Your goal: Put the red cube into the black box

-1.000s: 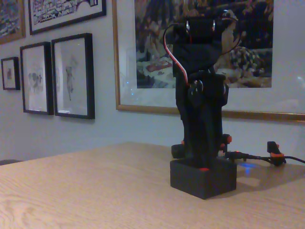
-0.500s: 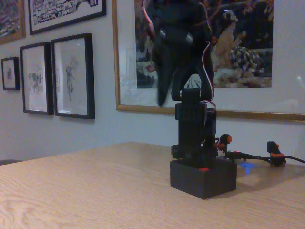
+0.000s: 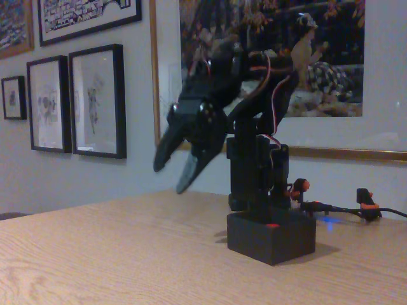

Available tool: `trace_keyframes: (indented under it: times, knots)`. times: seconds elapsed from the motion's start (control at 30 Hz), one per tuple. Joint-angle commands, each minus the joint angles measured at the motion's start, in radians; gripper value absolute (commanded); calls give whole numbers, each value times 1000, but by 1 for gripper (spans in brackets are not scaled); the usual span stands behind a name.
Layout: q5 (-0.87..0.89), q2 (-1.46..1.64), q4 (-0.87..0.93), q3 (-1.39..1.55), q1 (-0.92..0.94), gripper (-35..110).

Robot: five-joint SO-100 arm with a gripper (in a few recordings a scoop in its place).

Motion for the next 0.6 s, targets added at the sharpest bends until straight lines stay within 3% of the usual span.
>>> trace_keyframes:
  times: [0.0, 0.57]
  knots:
    - [-17, 89, 2, 52, 11, 24]
    - [-20, 298, 57, 158, 12, 20]
